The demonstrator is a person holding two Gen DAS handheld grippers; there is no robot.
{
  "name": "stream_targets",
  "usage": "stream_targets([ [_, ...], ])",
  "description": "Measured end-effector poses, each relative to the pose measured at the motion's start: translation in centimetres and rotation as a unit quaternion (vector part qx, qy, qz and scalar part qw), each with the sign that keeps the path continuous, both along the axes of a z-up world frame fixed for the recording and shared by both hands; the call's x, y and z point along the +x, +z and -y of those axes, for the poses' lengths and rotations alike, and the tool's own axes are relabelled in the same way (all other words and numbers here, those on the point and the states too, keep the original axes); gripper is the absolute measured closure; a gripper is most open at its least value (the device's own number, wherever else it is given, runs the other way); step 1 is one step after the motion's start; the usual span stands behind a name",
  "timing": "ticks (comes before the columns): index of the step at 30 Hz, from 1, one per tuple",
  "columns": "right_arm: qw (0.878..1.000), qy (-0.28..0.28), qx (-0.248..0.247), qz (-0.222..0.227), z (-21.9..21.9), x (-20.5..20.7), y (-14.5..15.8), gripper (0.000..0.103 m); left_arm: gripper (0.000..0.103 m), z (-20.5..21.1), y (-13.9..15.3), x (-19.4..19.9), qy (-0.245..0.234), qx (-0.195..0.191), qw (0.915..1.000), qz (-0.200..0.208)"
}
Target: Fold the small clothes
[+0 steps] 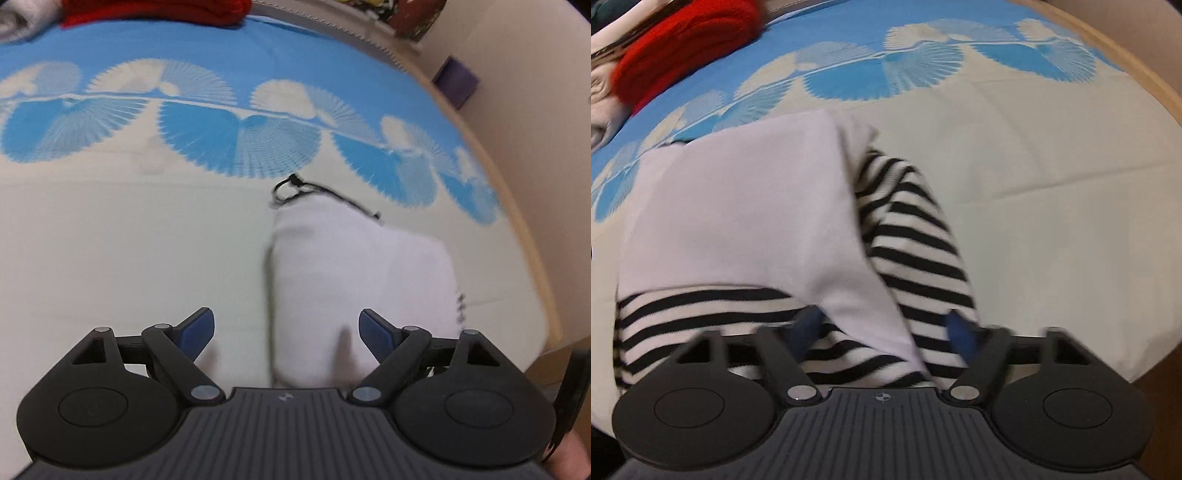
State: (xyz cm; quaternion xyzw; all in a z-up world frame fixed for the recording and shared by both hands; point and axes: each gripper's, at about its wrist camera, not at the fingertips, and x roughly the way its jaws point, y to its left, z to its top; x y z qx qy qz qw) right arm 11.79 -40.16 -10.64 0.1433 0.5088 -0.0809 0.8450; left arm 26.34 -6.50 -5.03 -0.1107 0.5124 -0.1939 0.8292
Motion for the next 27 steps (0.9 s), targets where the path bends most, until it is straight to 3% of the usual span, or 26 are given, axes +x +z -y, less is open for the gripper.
stream_targets([
  [2,1.0,0.0,-0.006,0.001,0.1,-0.1,0.1,0.091,0.014,-0.4,-3.1,1.4,0.0,-0.053,0.9974,-0.049],
  [3,1.0,-0.001,-0.015,-0.002,0.1,-0.1,0.1,0.103,0.014,-0.5,-4.8,1.8,0.011,-0.071,0.9942,-0.081],
  [5,1.0,-0.005,-0.027,-0.015,0.2,-0.1,-0.3,0.103,0.014,-0.6,-6.8,2.5,0.056,-0.093,0.9855,-0.131],
  [8,1.0,-0.005,-0.013,-0.021,0.2,0.4,-0.7,0.103,0.016,1.2,-6.6,3.4,0.029,-0.095,0.9894,-0.106],
  [11,1.0,-0.001,-0.007,-0.011,0.0,0.9,-0.4,0.103,0.018,2.4,-7.4,3.8,0.024,-0.098,0.9889,-0.109],
  [13,1.0,0.002,0.01,-0.013,-0.2,1.0,-0.4,0.103,0.027,3.0,-7.7,4.0,0.018,-0.083,0.9913,-0.1],
  [15,1.0,0.003,0.007,-0.02,-0.6,1.1,-0.6,0.103,0.046,3.0,-7.5,4.1,0.013,-0.079,0.9924,-0.094],
  [18,1.0,0.006,-0.002,-0.023,-1.7,1.7,-0.6,0.103,0.063,1.7,-6.4,3.7,0.005,-0.079,0.9945,-0.068],
  [23,1.0,0.022,0.021,-0.001,-5.0,3.3,0.4,0.103,0.064,-2.2,-1.9,3.6,0.024,-0.048,0.9982,0.025],
  [25,0.999,0.034,0.037,0.012,-6.7,4.1,1.0,0.103,0.057,-4.2,-0.5,4.2,0.035,-0.029,0.9979,0.046],
  [27,0.998,0.043,0.046,0.022,-8.4,4.8,1.5,0.103,0.051,-6.5,1.1,4.5,0.077,0.006,0.9937,0.081],
])
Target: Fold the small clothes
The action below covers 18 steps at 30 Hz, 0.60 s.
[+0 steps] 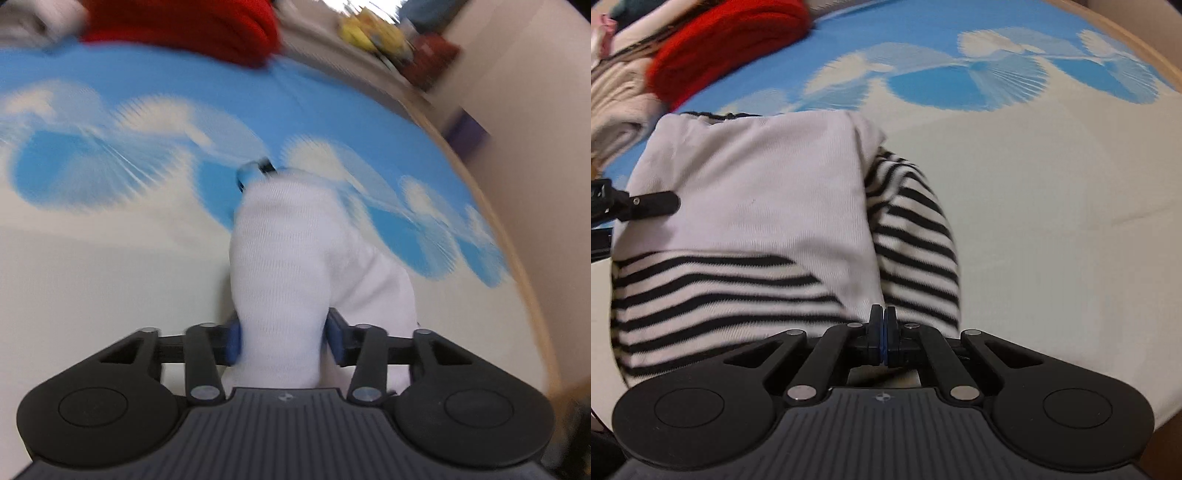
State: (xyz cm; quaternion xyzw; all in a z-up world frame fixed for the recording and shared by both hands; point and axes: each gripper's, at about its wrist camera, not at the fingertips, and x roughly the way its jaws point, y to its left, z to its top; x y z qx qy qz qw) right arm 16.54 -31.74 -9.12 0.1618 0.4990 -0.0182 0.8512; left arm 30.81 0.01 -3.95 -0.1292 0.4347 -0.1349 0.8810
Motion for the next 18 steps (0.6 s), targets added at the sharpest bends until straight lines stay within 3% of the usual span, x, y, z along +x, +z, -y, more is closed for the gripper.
stream_targets([
  [3,1.0,-0.001,-0.015,0.007,-1.6,0.4,0.7,0.103,0.047,-4.1,2.2,-0.9,0.047,-0.007,0.9973,0.057],
  [5,0.999,-0.016,-0.03,0.025,-2.0,0.1,1.5,0.103,0.047,-5.6,2.3,-1.3,0.035,-0.039,0.9978,0.041],
  [7,0.998,-0.031,-0.035,0.051,-2.2,-0.5,2.6,0.092,0.047,-5.3,1.5,-2.0,-0.014,-0.056,0.9983,0.007],
  [8,0.997,-0.036,-0.03,0.062,-2.1,-0.9,3.1,0.088,0.047,-4.7,1.1,-2.3,-0.036,-0.049,0.9981,-0.006],
  [10,0.996,-0.035,-0.007,0.078,-2.2,-1.5,3.5,0.075,0.047,-2.8,-0.5,-3.2,-0.088,-0.009,0.9957,-0.028],
  [11,0.997,-0.029,0.009,0.077,-2.2,-1.5,3.4,0.073,0.044,-1.6,-1.8,-3.4,-0.113,0.023,0.9926,-0.038],
  [13,0.998,-0.011,0.042,0.053,-2.6,-1.4,2.6,0.06,0.043,0.2,-4.7,-4.2,-0.137,0.106,0.9835,-0.052],
  [15,0.999,0.016,0.037,0.003,-3.4,-1.0,1.1,0.059,0.041,1.6,-5.0,-5.5,-0.159,0.16,0.974,-0.021],
  [17,0.999,0.03,-0.006,-0.025,-3.9,-1.0,0.2,0.059,0.041,1.4,-3.9,-6.1,-0.151,0.144,0.9779,-0.02],
  [18,0.999,0.03,-0.018,-0.029,-3.9,-1.2,0.1,0.066,0.041,0.7,-3.3,-6.3,-0.138,0.116,0.9833,-0.024],
])
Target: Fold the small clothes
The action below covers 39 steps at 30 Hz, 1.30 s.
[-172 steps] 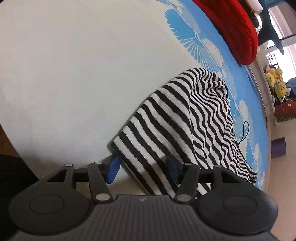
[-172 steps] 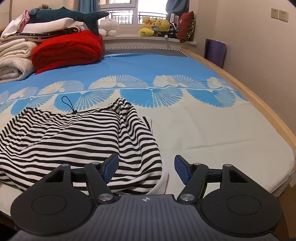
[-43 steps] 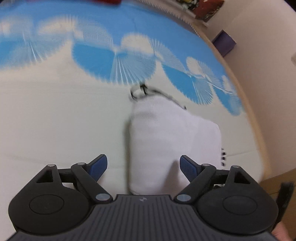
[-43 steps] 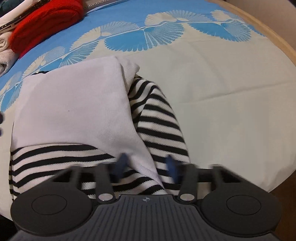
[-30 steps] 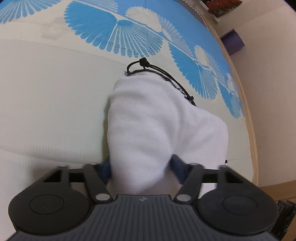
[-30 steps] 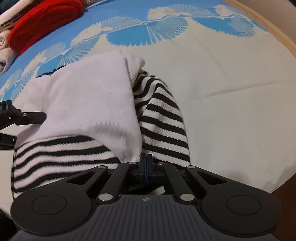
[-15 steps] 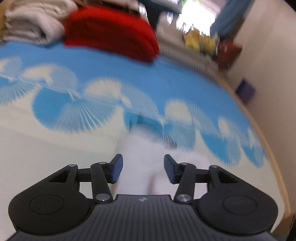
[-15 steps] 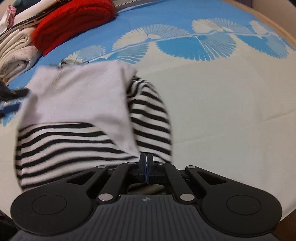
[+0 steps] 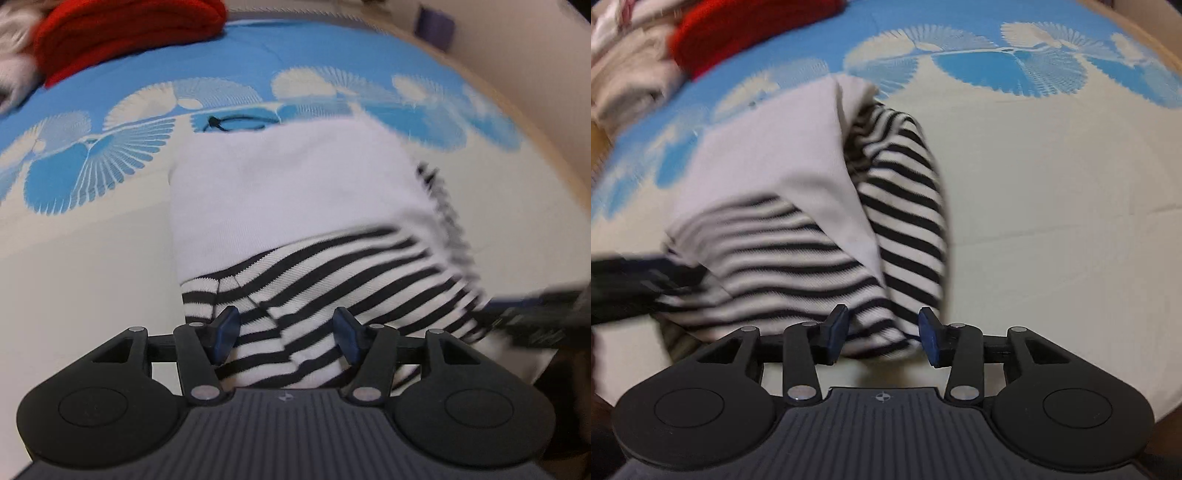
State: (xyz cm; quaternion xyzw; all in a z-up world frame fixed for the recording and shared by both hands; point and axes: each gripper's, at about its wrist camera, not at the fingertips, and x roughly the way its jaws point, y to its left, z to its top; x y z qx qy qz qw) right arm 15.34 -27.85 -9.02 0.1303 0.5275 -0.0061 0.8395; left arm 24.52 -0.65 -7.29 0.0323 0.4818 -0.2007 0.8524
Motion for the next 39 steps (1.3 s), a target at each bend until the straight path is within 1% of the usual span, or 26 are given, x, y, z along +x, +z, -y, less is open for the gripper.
stream_targets([
  [1,1.0,-0.004,0.001,0.002,0.3,-0.2,0.1,0.088,0.04,-0.7,0.4,-0.2,0.014,-0.024,0.9996,-0.006],
  [2,1.0,-0.006,0.01,0.005,0.5,-0.2,0.2,0.103,0.035,-1.4,0.6,-0.4,0.027,-0.041,0.9987,-0.011],
  [3,1.0,-0.003,0.018,0.01,0.6,-0.4,0.4,0.103,0.03,-1.8,0.6,-0.6,0.038,-0.043,0.9982,-0.017],
  [4,1.0,0.004,0.014,0.015,0.5,-0.6,0.7,0.103,0.03,-2.0,0.5,-0.9,0.045,-0.036,0.9981,-0.022],
  [6,0.999,0.014,-0.008,0.03,0.2,-0.9,1.2,0.103,0.03,-2.3,0.0,-1.1,0.047,-0.024,0.9978,-0.039],
  [8,0.999,0.0,-0.008,0.041,1.0,-1.0,1.8,0.103,0.03,-2.5,0.0,-1.1,0.052,-0.026,0.9971,-0.049],
  [10,0.999,-0.016,-0.008,0.043,1.7,-0.9,2.4,0.103,0.03,-3.2,0.0,-1.5,0.056,-0.04,0.9958,-0.06],
  [11,0.999,-0.019,-0.009,0.036,1.8,-0.8,2.4,0.103,0.03,-3.2,-0.4,-1.6,0.057,-0.041,0.9951,-0.069],
  [13,1.0,-0.013,-0.022,0.008,1.6,-0.5,1.3,0.103,0.029,-3.0,-2.2,-1.7,0.054,-0.01,0.9943,-0.091],
  [14,0.999,-0.008,-0.029,-0.01,1.4,-0.4,0.6,0.103,0.026,-2.8,-3.4,-1.6,0.055,0.005,0.9931,-0.104],
  [15,0.999,-0.005,-0.033,-0.022,1.1,-0.2,0.0,0.103,0.023,-2.6,-4.1,-1.6,0.058,0.01,0.992,-0.112],
  [17,0.998,-0.001,-0.044,-0.038,0.7,0.1,-0.7,0.103,0.023,-2.5,-4.0,-1.8,0.064,0.015,0.9921,-0.107],
  [18,0.998,-0.002,-0.045,-0.037,0.6,0.2,-0.7,0.103,0.023,-2.3,-3.5,-2.0,0.067,0.024,0.9926,-0.098],
  [20,0.999,-0.007,-0.038,-0.016,0.4,0.4,0.2,0.102,0.023,-2.0,-1.8,-2.6,0.076,0.042,0.9941,-0.066],
  [21,0.999,-0.005,-0.04,-0.003,0.1,0.4,0.8,0.1,0.023,-1.8,-0.5,-3.1,0.084,0.055,0.9943,-0.037],
  [23,0.998,0.004,-0.065,0.028,-0.5,-0.1,2.4,0.077,0.021,-1.6,2.5,-4.2,0.103,0.074,0.9917,0.024],
  [24,0.996,0.011,-0.079,0.049,-1.0,-0.5,3.3,0.055,0.017,-1.7,3.8,-4.9,0.112,0.074,0.9898,0.048],
  [25,0.993,0.018,-0.089,0.074,-1.4,-1.0,4.1,0.045,0.013,-2.0,5.4,-5.8,0.127,0.068,0.9869,0.073],
  [27,0.986,0.035,-0.111,0.123,-2.3,-2.2,6.1,0.045,0.001,-2.7,8.1,-8.1,0.153,0.048,0.9796,0.121],
  [29,0.975,0.056,-0.126,0.174,-3.0,-3.4,7.9,0.043,0.001,-2.8,10.3,-11.0,0.168,0.041,0.9712,0.165],
  [30,0.968,0.062,-0.131,0.203,-3.2,-4.4,8.9,0.037,0.001,-2.6,11.2,-12.6,0.173,0.039,0.9672,0.181],
  [31,0.964,0.063,-0.132,0.224,-3.3,-5.5,9.6,0.028,0.001,-2.4,11.8,-14.3,0.174,0.033,0.9653,0.192],
  [33,0.957,0.059,-0.127,0.254,-3.1,-8.0,10.8,0.019,0.0,-1.7,12.1,-17.3,0.16,0.021,0.967,0.197],
  [35,0.958,0.039,-0.108,0.263,-2.6,-10.0,11.6,0.017,0.0,-1.2,11.7,-20.0,0.151,0.027,0.972,0.178],
  [37,0.96,0.031,-0.086,0.264,-2.3,-11.9,12.1,0.013,0.0,-1.0,10.9,-22.2,0.156,0.017,0.9756,0.153],
  [39,0.96,0.031,-0.094,0.264,-2.5,-13.5,12.1,0.011,0.0,-0.9,9.9,-24.0,0.166,0.016,0.9758,0.141],
])
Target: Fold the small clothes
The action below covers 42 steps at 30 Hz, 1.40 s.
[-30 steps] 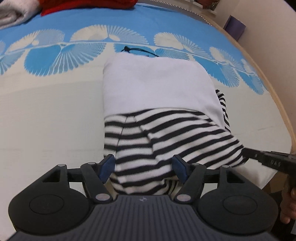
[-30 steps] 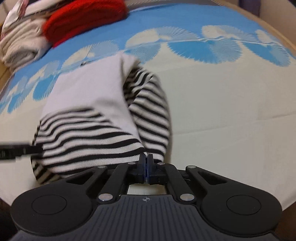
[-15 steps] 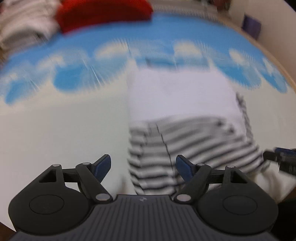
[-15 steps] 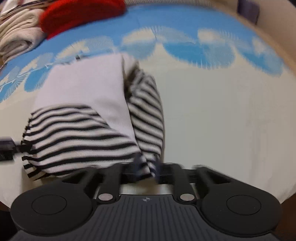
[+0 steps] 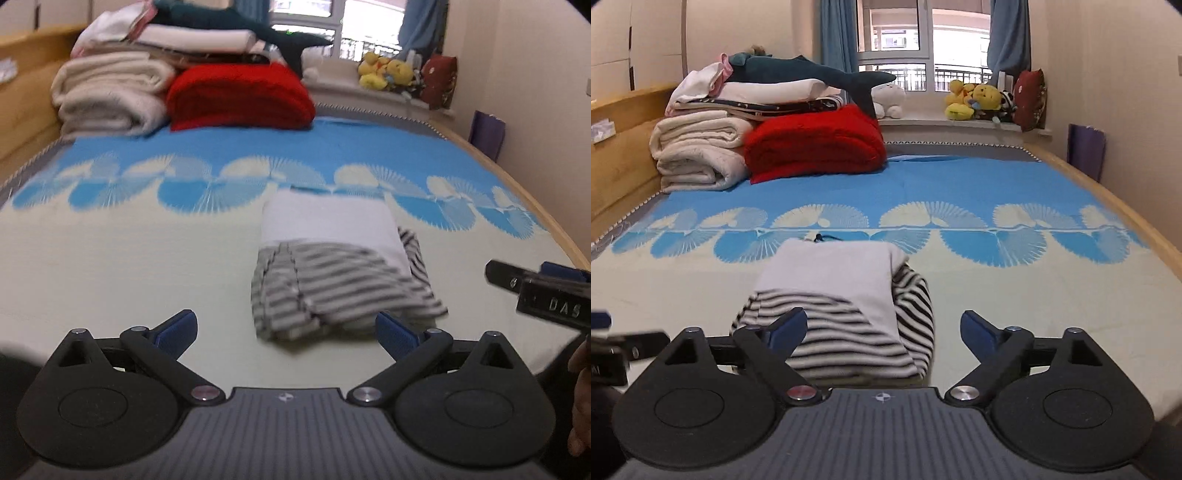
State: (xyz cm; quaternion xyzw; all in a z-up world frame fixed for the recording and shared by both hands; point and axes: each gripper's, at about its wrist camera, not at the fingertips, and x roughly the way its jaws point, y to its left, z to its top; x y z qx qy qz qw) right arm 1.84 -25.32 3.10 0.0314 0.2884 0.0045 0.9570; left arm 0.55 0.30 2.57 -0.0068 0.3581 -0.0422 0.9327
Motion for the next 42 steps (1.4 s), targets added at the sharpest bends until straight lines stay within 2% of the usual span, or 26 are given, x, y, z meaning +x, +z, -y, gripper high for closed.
stream_targets([
  [3,1.0,-0.011,-0.007,-0.007,-0.6,-1.8,-0.2,0.008,0.0,0.5,-1.2,-1.1,-0.011,0.02,0.9996,-0.014],
  [7,0.999,0.007,-0.03,-0.013,-1.6,-2.7,-0.9,0.008,0.001,0.6,-2.0,0.2,-0.013,0.012,0.9998,-0.003],
  [12,0.996,0.025,-0.078,-0.026,-2.5,-2.7,-2.3,0.007,0.001,1.0,-3.6,2.5,0.002,0.002,0.9999,-0.015],
  [17,0.997,0.012,-0.056,-0.048,-1.5,-2.1,-3.0,0.007,0.001,0.6,-4.4,3.3,0.015,-0.008,0.999,-0.04],
  [20,0.997,0.0,-0.037,-0.062,-0.9,-1.8,-3.4,0.007,0.001,0.4,-4.3,3.3,0.013,-0.019,0.9989,-0.041],
  [24,0.998,-0.007,-0.021,-0.063,-0.5,-1.8,-3.4,0.007,0.0,0.4,-4.5,3.3,0.011,-0.014,0.9988,-0.046],
  [42,0.998,0.002,-0.021,-0.066,-0.8,-1.8,-3.4,0.007,0.0,0.2,-4.9,3.3,0.015,-0.011,0.9983,-0.055],
])
